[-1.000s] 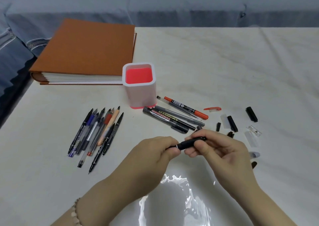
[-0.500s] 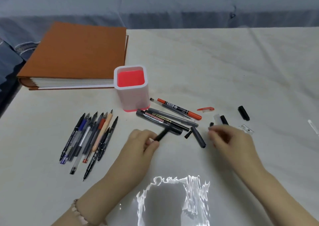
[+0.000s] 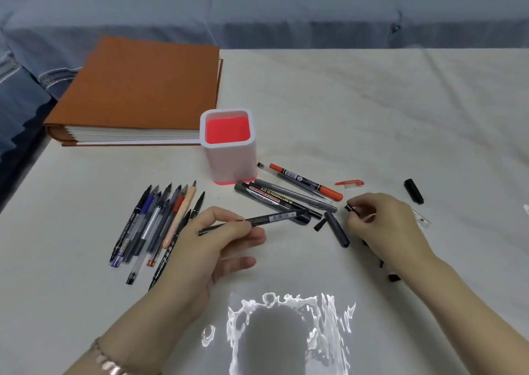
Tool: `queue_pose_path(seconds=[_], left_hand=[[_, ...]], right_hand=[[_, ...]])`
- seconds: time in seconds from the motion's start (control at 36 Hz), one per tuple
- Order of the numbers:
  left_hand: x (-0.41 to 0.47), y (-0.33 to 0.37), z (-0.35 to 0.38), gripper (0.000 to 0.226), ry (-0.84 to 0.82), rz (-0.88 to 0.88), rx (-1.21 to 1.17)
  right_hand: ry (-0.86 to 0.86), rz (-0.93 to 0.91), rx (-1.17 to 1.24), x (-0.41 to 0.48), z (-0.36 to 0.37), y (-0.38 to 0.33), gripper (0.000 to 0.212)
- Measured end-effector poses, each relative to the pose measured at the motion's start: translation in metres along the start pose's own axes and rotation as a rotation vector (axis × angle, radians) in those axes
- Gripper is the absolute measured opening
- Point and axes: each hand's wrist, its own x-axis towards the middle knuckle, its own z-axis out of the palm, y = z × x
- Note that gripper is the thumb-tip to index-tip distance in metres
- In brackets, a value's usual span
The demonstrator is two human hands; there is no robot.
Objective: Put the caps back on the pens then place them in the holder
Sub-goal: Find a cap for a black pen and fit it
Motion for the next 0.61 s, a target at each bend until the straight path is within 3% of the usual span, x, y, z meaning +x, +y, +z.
queue_pose_path(seconds=[0.11,0.19,0.42,0.61], left_hand=[[-0.005,-0.001,-0.001,0.017,-0.053,0.005,0.054],[-0.006,-0.002,-0.002,0.015,-0.086,0.033,0.099],[-0.008,-0.003,-0.003,0.019,-0.134,0.025,0.170],[-0.011,-0.001,-0.001,0.020,-0.147,0.016,0.166]], right_hand=[[-0.089,-0.056,0.333,-0.014,-0.013,-0.010,0.028],[-0.173,-0.121,0.486,-0.025,-0.022,-0.020,0.028],[-0.152,-0.119,0.646,-0.035,-0.029,-0.025,0.023],[-0.208,-0.137,0.619,-0.039,-0.031,-0.027,0.029]])
